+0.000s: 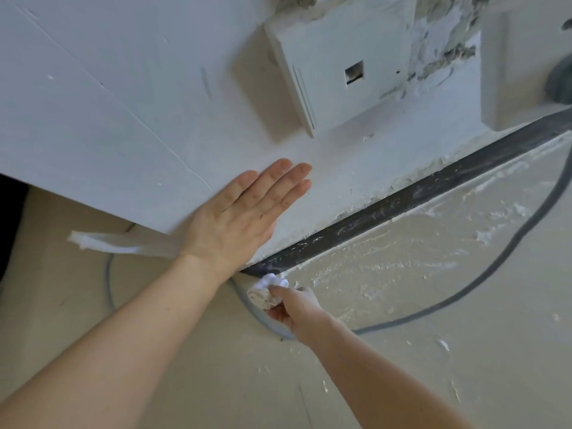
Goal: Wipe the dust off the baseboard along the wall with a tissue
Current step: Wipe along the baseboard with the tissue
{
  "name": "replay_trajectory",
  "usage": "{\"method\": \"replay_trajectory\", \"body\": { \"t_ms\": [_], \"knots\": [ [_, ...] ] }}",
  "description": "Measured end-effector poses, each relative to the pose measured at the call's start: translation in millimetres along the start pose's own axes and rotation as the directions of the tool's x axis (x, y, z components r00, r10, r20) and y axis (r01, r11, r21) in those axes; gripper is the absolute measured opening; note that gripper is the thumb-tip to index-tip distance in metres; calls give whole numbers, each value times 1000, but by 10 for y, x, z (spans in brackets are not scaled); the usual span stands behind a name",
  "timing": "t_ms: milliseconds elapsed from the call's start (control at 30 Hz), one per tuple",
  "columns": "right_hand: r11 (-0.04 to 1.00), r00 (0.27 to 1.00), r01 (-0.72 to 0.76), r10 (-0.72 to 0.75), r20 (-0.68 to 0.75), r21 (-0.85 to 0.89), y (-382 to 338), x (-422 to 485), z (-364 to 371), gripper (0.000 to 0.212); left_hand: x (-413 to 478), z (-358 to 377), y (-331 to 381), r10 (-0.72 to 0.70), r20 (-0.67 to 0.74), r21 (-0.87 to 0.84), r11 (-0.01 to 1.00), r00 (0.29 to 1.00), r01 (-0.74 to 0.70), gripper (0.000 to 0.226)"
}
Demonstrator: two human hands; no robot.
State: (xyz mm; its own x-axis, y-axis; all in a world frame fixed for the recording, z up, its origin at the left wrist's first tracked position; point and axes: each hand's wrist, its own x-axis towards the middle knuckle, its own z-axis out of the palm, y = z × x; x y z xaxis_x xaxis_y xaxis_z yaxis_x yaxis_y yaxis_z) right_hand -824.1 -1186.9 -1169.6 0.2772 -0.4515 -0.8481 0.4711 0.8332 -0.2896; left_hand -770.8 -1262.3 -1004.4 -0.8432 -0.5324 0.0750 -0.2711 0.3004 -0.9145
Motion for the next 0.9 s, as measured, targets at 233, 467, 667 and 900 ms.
{"method": "replay_trajectory", "body": {
  "t_ms": [233,467,667,900],
  "knots": [
    [910,996,-84,87,11,406,-284,-4,136,35,8,4,23,-13,-17,15,1000,1000,14,71],
    [836,997,73,-63,-36,544,-527,-148,-434,36,18,20,22,-15,-48,-27,1000,999,14,71],
    [914,999,-22,31,-14,405,-237,-360,-325,29,-14,50,5,44,-56,10,999,997,-44,76],
    [922,987,-100,43,157,374,-232,-219,256,17,-6,36,11,46,-25,45,998,999,-45,82]
  ]
}}
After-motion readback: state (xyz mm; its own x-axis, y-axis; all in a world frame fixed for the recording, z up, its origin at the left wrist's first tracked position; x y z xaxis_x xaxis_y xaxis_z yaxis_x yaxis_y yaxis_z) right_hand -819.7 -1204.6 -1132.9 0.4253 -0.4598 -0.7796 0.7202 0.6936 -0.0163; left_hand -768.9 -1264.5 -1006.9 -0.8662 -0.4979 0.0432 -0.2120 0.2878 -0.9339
